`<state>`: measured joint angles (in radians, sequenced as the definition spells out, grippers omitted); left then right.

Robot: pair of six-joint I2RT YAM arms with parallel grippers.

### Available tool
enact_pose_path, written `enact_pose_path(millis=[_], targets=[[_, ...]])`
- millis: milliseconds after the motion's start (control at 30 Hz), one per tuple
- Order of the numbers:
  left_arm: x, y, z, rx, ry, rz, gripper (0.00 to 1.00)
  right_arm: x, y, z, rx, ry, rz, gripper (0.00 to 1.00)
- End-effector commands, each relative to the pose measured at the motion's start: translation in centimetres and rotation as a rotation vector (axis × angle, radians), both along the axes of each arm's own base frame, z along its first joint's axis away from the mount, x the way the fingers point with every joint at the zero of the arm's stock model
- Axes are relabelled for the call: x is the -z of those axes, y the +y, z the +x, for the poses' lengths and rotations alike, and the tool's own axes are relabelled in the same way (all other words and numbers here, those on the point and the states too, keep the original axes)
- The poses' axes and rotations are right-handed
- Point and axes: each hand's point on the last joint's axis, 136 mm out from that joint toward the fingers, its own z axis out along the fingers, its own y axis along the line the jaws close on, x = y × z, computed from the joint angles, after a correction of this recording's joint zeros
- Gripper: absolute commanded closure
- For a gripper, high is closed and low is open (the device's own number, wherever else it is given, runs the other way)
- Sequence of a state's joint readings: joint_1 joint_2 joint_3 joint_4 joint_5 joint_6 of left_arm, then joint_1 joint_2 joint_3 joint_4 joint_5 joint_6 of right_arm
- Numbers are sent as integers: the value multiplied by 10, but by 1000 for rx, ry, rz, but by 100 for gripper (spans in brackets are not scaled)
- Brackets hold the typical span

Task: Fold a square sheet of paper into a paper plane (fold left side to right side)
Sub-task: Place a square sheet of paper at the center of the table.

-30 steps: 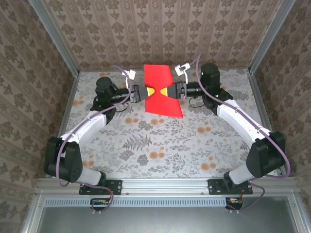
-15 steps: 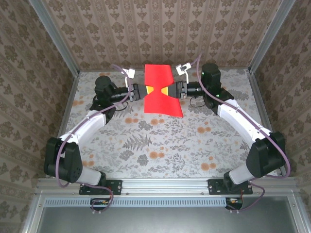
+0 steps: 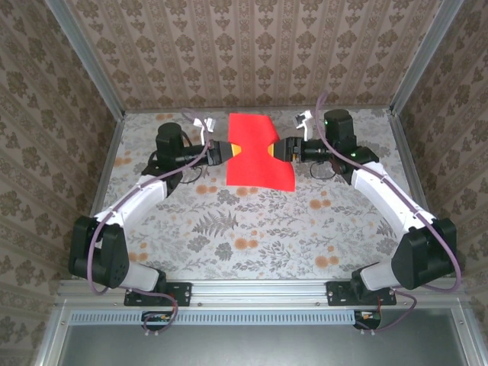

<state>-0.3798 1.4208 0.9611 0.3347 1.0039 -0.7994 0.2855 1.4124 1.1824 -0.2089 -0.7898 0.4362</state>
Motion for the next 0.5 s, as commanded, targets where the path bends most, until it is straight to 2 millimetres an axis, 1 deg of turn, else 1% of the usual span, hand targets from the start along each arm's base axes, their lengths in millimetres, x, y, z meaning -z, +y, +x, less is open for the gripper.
enact_pose_path(millis=[0, 133, 267, 333, 467], targets=[[43, -3, -1, -13, 83, 70, 100, 35, -16, -5, 64, 75, -111, 31], [84, -6, -3, -23, 180, 124, 100, 64, -29, -8, 122, 142, -190, 29], [123, -10, -8, -34, 269, 184, 100, 93, -37, -11, 156, 202, -242, 25], [149, -8, -9, -59, 336, 227, 100, 108, -41, -12, 173, 235, -273, 24], [188, 0, -13, -110, 422, 288, 100, 133, -46, -15, 188, 293, -310, 24]])
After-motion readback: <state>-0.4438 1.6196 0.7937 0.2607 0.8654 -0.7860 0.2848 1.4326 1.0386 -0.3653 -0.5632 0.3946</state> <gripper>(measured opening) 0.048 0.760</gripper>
